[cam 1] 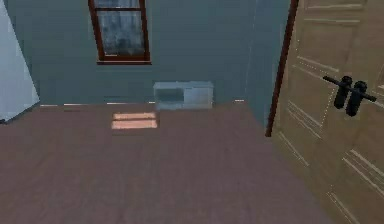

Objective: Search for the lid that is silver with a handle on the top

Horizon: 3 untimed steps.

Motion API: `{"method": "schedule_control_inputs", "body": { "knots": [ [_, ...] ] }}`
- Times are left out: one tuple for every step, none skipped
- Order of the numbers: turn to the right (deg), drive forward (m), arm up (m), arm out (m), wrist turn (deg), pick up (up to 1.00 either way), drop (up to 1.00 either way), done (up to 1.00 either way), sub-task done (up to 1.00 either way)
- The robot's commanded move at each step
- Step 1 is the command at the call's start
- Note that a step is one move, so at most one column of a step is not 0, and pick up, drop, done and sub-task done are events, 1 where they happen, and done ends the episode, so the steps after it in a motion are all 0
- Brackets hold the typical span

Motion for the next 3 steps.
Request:
{"method": "schedule_control_inputs", "body": {
  "knots": [
    [-45.0, 0.0, 0.0, 0.0, 0.0, 0.0, 0.0, 0.0, 0.0],
    [-42.0, 0.0, 0.0, 0.0, 0.0, 0.0, 0.0, 0.0, 0.0],
    [0.0, 1.0, 0.0, 0.0, 0.0, 0.0, 0.0, 0.0, 0.0]
  ]
}}
